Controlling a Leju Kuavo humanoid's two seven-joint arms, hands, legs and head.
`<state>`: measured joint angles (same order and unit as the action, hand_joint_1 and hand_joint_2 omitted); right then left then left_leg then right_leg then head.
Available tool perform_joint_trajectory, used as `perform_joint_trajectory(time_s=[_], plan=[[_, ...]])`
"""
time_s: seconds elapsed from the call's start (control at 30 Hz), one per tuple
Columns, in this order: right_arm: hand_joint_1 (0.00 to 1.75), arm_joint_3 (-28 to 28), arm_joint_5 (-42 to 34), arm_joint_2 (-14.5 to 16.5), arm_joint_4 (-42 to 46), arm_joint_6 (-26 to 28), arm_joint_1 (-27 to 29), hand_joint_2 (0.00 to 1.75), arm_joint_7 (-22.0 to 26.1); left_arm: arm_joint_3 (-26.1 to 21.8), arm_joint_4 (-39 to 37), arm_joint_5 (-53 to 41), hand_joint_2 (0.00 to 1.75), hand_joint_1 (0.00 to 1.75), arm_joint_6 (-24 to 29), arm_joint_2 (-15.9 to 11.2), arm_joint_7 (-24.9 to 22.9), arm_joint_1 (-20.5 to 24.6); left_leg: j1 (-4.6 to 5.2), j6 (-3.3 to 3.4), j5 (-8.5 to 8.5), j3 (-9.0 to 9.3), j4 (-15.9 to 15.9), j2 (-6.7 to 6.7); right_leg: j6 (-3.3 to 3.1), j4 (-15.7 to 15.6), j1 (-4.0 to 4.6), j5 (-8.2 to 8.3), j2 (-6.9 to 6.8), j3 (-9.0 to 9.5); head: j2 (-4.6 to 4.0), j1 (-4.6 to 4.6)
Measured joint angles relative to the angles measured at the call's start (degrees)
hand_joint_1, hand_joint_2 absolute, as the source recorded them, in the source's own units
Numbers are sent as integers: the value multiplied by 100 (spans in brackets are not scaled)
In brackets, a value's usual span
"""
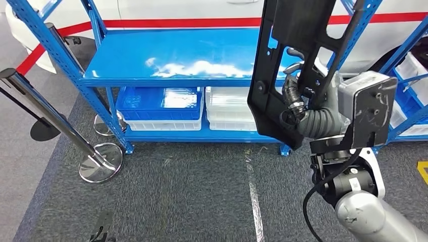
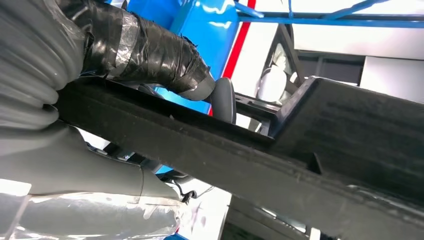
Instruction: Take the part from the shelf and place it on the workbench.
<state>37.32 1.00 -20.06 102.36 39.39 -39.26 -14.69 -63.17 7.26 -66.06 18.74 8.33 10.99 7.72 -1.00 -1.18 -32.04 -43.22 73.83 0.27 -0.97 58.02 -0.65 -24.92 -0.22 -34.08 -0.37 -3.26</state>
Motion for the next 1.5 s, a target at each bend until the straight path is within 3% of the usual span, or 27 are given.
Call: perform_joint_trajectory(time_s=[0.03, 0.07, 0.13, 0.17, 0.23, 0.3, 0.37, 0.47, 0.5, 0.53, 0.6, 0.67, 0.7, 0.77, 0.83, 0.9, 0.97, 1.03, 1.07, 1.13, 1.2, 1.23, 1.3, 1.37, 1.4, 1.43, 1.5], plan=[[175, -2, -4, 0, 2, -8, 4, 175, -1, 0, 0, -1, 175, 0, -2, 1, 0, 0, 1, 3, 54, 93, 49, 0, 4, 27, 5, 38, 0, -76, 1, -2], [175, -5, -10, 0, 5, -14, 6, 175, -2, 0, 0, -2, 175, 0, -4, 1, -1, 1, 1, 14, 181, 290, -122, 0, 12, 61, 8, 67, 1, -151, 0, -1], [175, -19, -29, -2, 30, -20, 7, 175, -5, 0, 0, -5, 175, 0, -9, 2, -3, 12, 13, 56, 347, 830, -843, -6, 42, 136, 15, 109, 0, -278, 1, 0], [175, -30, -39, -6, 47, -21, 4, 175, -6, 0, 0, -9, 175, 0, -11, 2, -5, 18, 29, 78, 345, 1041, -1176, -14, 67, 164, 20, 133, -5, -324, 1, 2], [175, -48, -56, -14, 77, -24, 1, 175, -8, 0, 0, -15, 175, 0, -19, 2, -9, 21, 66, 113, 287, 1195, -1465, -30, 128, 171, 22, 206, -15, -374, 1, 5], [175, -54, -67, -30, 95, -30, 3, 175, -9, 0, -1, -17, 175, 0, -26, 4, -10, 15, 57, 167, 367, 1162, -1525, -19, 193, 156, 19, 244, -7, -390, 0, 5], [175, -60, -63, -54, 110, -34, 0, 175, -10, 0, -2, -18, 175, 0, -42, 7, 28, 21, 27, 257, 462, 1101, -1576, 2, 246, 371, 17, -9, 10, -484, 1, 18], [175, -76, 7, -103, 145, -21, 22, 175, -17, 0, -2, -19, 175, 0, -79, 9, 224, 32, 21, 338, 562, 960, -1577, 11, 293, 1355, 7, -651, 16, -788, 0, 42], [175, -82, 41, -119, 156, -14, 41, 175, -20, -1, -2, -19, 175, 0, -84, 8, 274, 31, 22, 339, 591, 914, -1564, 11, 307, 1623, 3, -713, 16, -831, 0, 43], [175, -92, 69, -132, 168, -9, 59, 175, -23, -2, -2, -20, 175, 0, -84, 8, 301, 31, 22, 333, 617, 868, -1545, 10, 316, 1720, -4, -662, 16, -790, 1, 43], [175, -124, 97, -151, 205, -7, 81, 175, -31, -2, -2, -34, 175, 0, -82, 8, 314, 32, 19, 309, 650, 786, -1489, -6, 309, 1257, -23, -374, 31, -398, 1, 43], [175, -160, 106, -166, 253, -6, 92, 175, -33, -2, -3, -56, 175, 0, -79, 11, 313, 37, 18, 260, 682, 712, -1442, -31, 272, 500, -24, -306, 137, 102, 0, 40], [175, -179, 110, -175, 279, -6, 105, 175, -31, -2, -3, -64, 175, 0, -76, 13, 310, 42, 18, 225, 710, 686, -1432, -48, 253, 266, -12, -342, 181, 240, 1, 39], [175, -212, 114, -188, 318, -4, 146, 175, -23, -2, -4, -77, 175, 0, -73, 15, 299, 43, 18, 140, 782, 653, -1448, -97, 214, 128, 21, -370, 187, 288, 1, 37], [175, -232, 92, -192, 341, -4, 188, 175, -9, -2, -5, -98, 175, 0, -69, 20, 289, 30, 13, 73, 755, 607, -1419, -120, 131, 93, -7, -305, 101, 262, 0, 32], [175, -248, 69, -195, 373, -4, 220, 175, 5, -2, -6, -117, 175, 0, -66, 25, 283, 28, 5, 26, 452, 433, -1031, -94, 42, 61, -42, -237, 1, 221, 1, 4], [175, -274, 63, -198, 394, -4, 254, 175, 12, -2, -7, -121, 175, 0, -64, 25, 280, 28, 0, -19, 47, 164, -291, -74, 6, 78, -34, -203, -92, 159, 1, -21], [175, -297, 51, -199, 405, -4, 296, 175, 15, -2, -7, -123, 175, 0, -62, 24, 278, 21, -1, -45, -60, 77, 124, -66, 4, 114, -29, -184, -184, 98, 0, -24], [175, -307, 43, -199, 414, -1, 318, 175, 19, -2, -7, -127, 175, 0, -62, 24, 277, 19, -1, -46, 33, 182, 25, -55, 7, 134, -28, -179, -231, 73, 1, -24], [175, -333, 25, -199, 444, 9, 364, 175, 55, -2, -7, -155, 175, 0, -60, 22, 272, 21, 8, -20, 314, 638, -689, 57, 16, 168, -25, -177, -330, 48, 1, -25], [175, -382, -11, -199, 492, 20, 434, 175, 135, -2, -7, -209, 175, 0, -57, 17, 247, 33, 63, 44, 439, 986, -1295, 229, 56, 189, 1, -168, -423, 33, 1, -22], [175, -415, -53, -199, 514, 22, 483, 175, 187, -2, -7, -240, 175, 0, -56, 15, 225, 36, 88, 79, 432, 1035, -1416, 269, 82, 189, 16, -159, -468, 28, 1, -24], [175, -468, -194, -198, 551, 23, 616, 175, 320, -2, -7, -307, 175, 0, -56, 14, 182, 25, 90, 161, 476, 1018, -1475, 192, 144, 177, 35, -143, -556, 25, 0, -20], [175, -520, -352, -199, 577, 30, 788, 175, 475, -2, -7, -380, 175, 0, -55, 13, 166, 13, 58, 244, 550, 994, -1543, 91, 204, 288, 21, -265, -420, -29, 1, -13], [175, -561, -429, -203, 587, 35, 893, 175, 566, -2, -7, -415, 175, 0, -51, 11, 173, 15, 41, 286, 591, 980, -1572, 43, 225, 497, 11, -426, -280, -117, 1, -8], [175, -609, -509, -205, 592, 41, 1014, 175, 669, -2, -7, -448, 175, 0, -45, 9, 187, 19, 38, 311, 620, 952, -1578, -10, 237, 828, 1, -631, -132, -253, 0, -2], [175, -701, -652, -208, 605, 52, 1272, 175, 861, -2, -7, -505, 175, 0, -33, -2, 222, 24, 38, 336, 664, 891, -1571, -134, 248, 1530, 0, -957, -3, -532, 0, 6]])
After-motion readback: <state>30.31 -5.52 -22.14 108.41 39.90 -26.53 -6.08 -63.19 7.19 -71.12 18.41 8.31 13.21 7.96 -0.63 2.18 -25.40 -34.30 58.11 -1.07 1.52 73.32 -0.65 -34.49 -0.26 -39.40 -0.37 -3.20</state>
